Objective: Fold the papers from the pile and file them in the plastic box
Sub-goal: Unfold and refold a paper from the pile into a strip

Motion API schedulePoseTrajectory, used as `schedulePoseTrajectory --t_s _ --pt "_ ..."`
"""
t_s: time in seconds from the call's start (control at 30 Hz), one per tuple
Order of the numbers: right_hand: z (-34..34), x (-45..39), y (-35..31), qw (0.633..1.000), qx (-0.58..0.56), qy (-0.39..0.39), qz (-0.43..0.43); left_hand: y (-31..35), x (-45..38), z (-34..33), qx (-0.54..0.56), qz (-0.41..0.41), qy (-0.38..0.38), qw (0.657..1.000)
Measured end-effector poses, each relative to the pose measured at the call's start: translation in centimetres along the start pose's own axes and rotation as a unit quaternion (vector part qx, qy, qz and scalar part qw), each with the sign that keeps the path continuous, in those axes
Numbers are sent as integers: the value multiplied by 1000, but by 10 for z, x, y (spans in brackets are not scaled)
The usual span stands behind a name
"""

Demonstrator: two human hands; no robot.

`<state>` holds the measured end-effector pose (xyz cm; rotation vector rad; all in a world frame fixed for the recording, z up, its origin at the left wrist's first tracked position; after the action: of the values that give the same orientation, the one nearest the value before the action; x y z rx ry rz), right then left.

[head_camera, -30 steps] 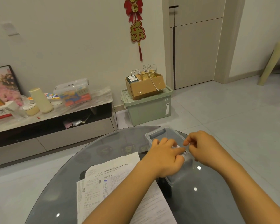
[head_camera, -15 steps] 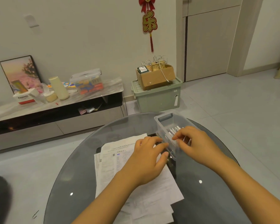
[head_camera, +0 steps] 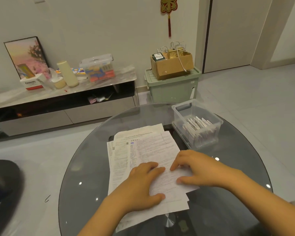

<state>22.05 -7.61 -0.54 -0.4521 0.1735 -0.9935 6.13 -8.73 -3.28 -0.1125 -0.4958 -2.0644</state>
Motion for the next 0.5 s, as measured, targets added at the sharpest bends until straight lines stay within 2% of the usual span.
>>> schedulePoseTrajectory --t_s 0.23,0.5 --pt "-17 -1 2 998 35 -48 22 -3 -1 -5 -26 -21 -34 999" --pt "-20 -4 -1 995 63 -56 44 8 3 4 -24 -37 -1 999"
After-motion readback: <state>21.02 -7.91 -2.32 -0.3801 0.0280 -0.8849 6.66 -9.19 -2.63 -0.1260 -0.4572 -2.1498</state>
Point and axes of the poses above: each hand's wrist, its own x-axis away from the middle knuckle, its own z-axis out of the back of the hand, y = z × x, the point moved 6 cm from there along -x, towards the middle knuckle, and after that the axes turned 1 degree about z, right-handed, at the moved point
